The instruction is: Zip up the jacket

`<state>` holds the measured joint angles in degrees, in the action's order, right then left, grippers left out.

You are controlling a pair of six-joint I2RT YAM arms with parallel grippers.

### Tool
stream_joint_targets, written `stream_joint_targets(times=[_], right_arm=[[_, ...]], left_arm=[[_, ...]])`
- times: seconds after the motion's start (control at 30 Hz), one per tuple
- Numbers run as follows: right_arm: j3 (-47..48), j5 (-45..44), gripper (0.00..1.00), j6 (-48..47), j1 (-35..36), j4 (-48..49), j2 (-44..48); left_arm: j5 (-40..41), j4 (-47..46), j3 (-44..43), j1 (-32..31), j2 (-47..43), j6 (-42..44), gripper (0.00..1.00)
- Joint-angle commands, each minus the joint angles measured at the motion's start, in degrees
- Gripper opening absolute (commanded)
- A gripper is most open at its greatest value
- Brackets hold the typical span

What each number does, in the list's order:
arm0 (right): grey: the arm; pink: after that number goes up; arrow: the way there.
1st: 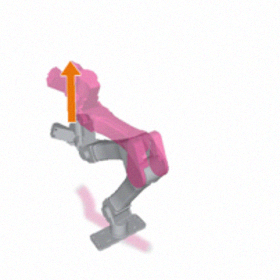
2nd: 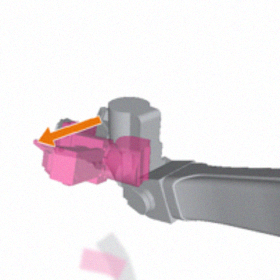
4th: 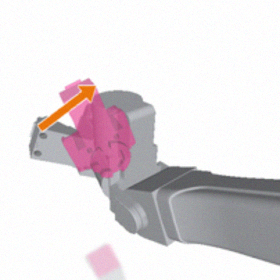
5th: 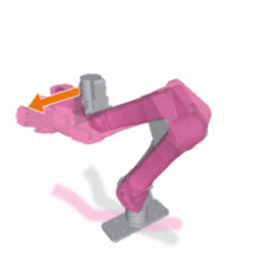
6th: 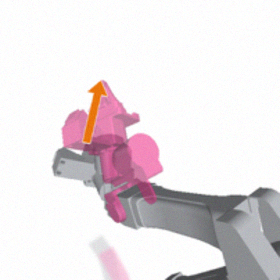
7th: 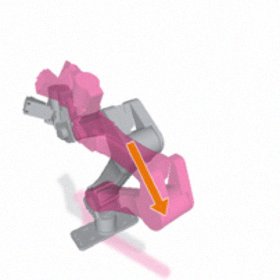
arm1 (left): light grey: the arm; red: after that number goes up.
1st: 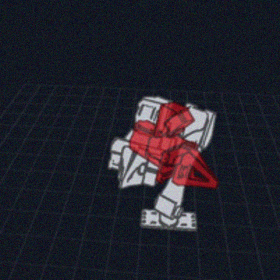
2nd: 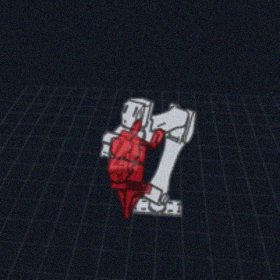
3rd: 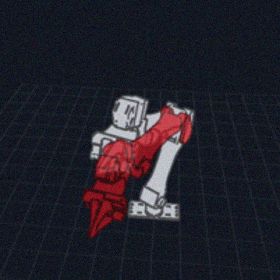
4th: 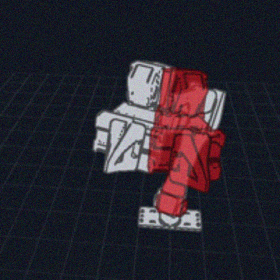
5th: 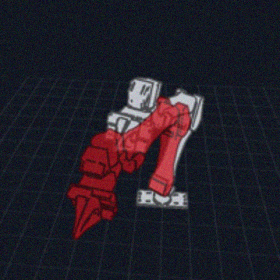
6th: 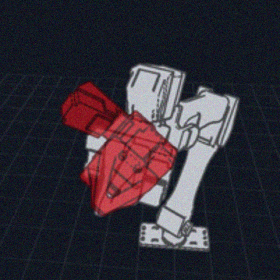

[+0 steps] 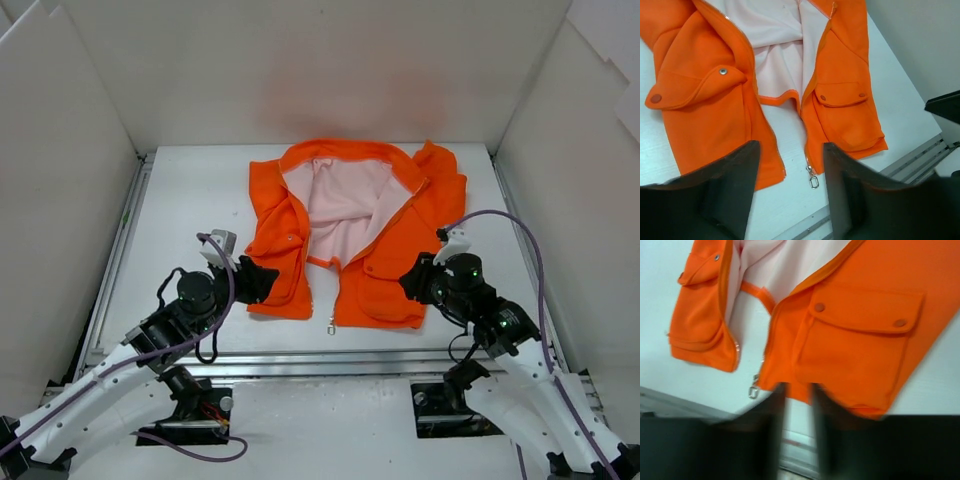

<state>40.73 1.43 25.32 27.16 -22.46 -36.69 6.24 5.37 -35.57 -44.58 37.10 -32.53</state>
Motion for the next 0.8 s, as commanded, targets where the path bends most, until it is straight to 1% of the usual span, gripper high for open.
stream_joint_targets(times=[0.0,0.03,0.07,0.1,0.2,0.33,0.37,0.43,0.47,0.5,0.53,0.57,0.6,0.63,0.67,0.7,0.73,0.77], right_arm=[[-1.0,8.4,0.03,0.4,1.4,7.9,-4.9],[-1.2,9.0,0.0,1.3,1.8,8.6,-6.0],[-1.4,9.7,0.0,1.6,2.5,10.5,-6.9],[-1.5,11.1,0.0,1.9,3.2,11.6,-8.7],[-2.6,10.9,0.0,3.5,5.9,16.0,-11.3],[-2.1,9.6,0.0,4.3,9.2,21.3,-16.9],[-1.9,9.6,0.0,4.5,10.8,22.1,-20.4],[-1.2,9.4,0.0,4.7,12.6,27.0,-25.0],[-0.7,8.9,0.0,5.1,14.8,28.0,-30.1],[0.2,8.8,0.0,5.2,15.6,29.3,-32.4],[0.5,8.4,0.0,5.4,17.0,31.8,-34.6],[0.8,7.0,0.0,5.8,18.5,32.9,-37.8],[1.2,6.3,0.01,6.1,19.3,34.0,-39.0],[1.5,5.6,0.08,6.1,19.8,35.5,-40.1],[1.6,4.6,0.23,6.1,20.6,36.2,-42.0],[1.9,4.5,0.29,6.1,20.7,37.1,-43.0],[2.2,4.6,0.35,6.1,21.1,38.8,-44.2],[2.4,4.9,0.46,6.2,21.5,39.8,-46.8]], left_arm=[[2.5,1.7,-2.4,0.1,0.5,-1.2,0.35],[2.5,2.3,-2.1,-0.4,0.3,-1.3,0.29],[2.4,2.4,-1.8,-0.4,0.0,-1.3,0.24],[2.4,2.4,-1.3,-0.4,-0.3,-1.2,0.14],[3.5,3.3,0.1,-0.9,-0.3,-1.8,0.0],[4.8,5.5,0.2,-1.6,1.7,-2.3,0.0],[5.2,5.5,0.3,-2.3,2.1,-2.3,0.0],[5.7,5.6,0.4,-2.8,2.9,-2.6,0.0],[5.9,5.8,0.5,-3.5,3.1,-2.7,0.0],[6.1,6.1,0.4,-4.1,3.2,-2.9,0.01],[6.3,6.8,0.6,-4.1,3.2,-3.1,0.03],[6.6,7.2,0.9,-4.6,3.2,-3.3,0.08],[6.7,7.5,1.7,-4.6,3.0,-3.6,0.1],[6.6,7.6,2.3,-4.6,2.6,-3.8,0.13],[6.5,7.6,2.9,-4.6,2.4,-4.2,0.15],[6.2,7.4,3.9,-4.6,2.4,-4.5,0.19],[6.0,7.2,4.2,-4.6,2.5,-4.7,0.2],[5.5,7.0,4.5,-4.6,2.6,-4.9,0.2]])
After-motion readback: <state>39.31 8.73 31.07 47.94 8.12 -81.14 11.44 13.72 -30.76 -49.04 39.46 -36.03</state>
